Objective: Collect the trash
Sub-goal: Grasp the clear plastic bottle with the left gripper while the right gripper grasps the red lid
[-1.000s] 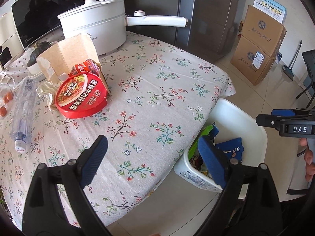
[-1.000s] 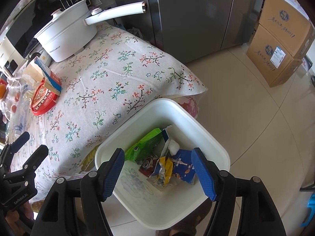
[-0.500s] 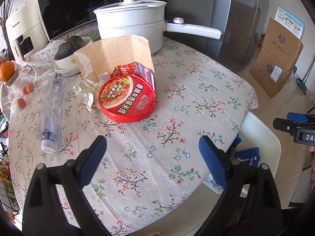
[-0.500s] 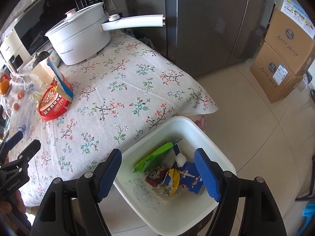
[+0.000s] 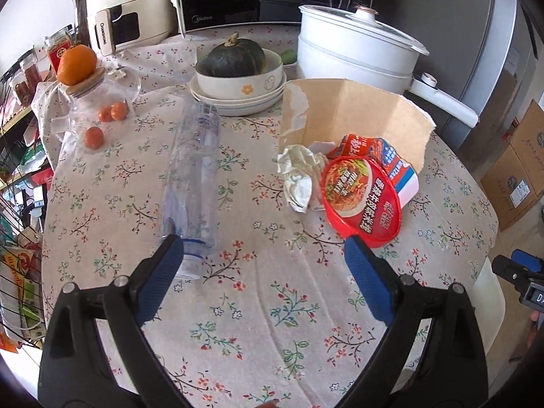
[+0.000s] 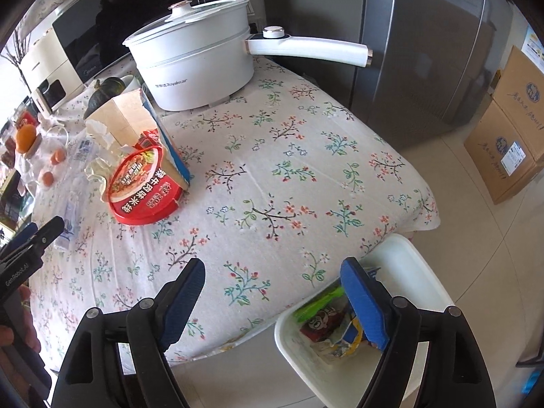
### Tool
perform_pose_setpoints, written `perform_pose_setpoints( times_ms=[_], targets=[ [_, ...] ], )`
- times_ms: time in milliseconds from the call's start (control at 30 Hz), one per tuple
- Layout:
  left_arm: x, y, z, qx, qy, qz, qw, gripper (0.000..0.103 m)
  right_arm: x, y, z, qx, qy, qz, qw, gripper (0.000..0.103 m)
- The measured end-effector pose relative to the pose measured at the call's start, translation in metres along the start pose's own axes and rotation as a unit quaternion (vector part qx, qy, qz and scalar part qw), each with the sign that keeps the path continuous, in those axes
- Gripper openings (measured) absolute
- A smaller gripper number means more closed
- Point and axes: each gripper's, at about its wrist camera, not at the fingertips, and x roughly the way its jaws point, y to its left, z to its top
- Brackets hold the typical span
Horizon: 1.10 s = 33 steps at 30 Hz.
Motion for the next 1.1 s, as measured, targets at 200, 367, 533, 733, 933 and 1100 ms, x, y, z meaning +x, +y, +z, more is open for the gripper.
perform_pose_setpoints(
  times_ms=[200, 367, 533, 733, 933, 1100],
  targets=[
    [0.024, 0.037, 0.003, -0.047, 0.016, 0.009, 0.9987, 0.095, 0.028, 0.045, 0.01, -0.007, 0.01, 0.015, 1.0, 0.084],
    [0.043, 0.054, 0.0, -0.054, 0.027, 0.013, 0.9981, 0.094, 0.051, 0.078, 0.014, -0.023, 0.02, 0.015, 0.999, 0.084],
    [0.06, 0.064, -0.005, -0.052, 0.039, 0.008, 0.9979, 0.079, 0.069, 0.111, 0.014, -0.052, 0.018, 0.006, 0.998, 0.084],
    [0.067, 0.072, -0.01, -0.054, 0.047, -0.009, 0.9974, 0.062, 0.086, 0.151, 0.009, -0.107, 0.012, -0.002, 0.994, 0.084],
    [0.06, 0.079, -0.011, -0.071, 0.047, -0.018, 0.9962, 0.062, 0.099, 0.185, 0.004, -0.166, -0.017, -0.035, 0.985, 0.083],
    [0.049, 0.086, -0.009, -0.078, 0.043, -0.021, 0.9958, 0.062, 0.108, 0.202, -0.001, -0.213, -0.043, -0.083, 0.973, 0.079]
  ],
)
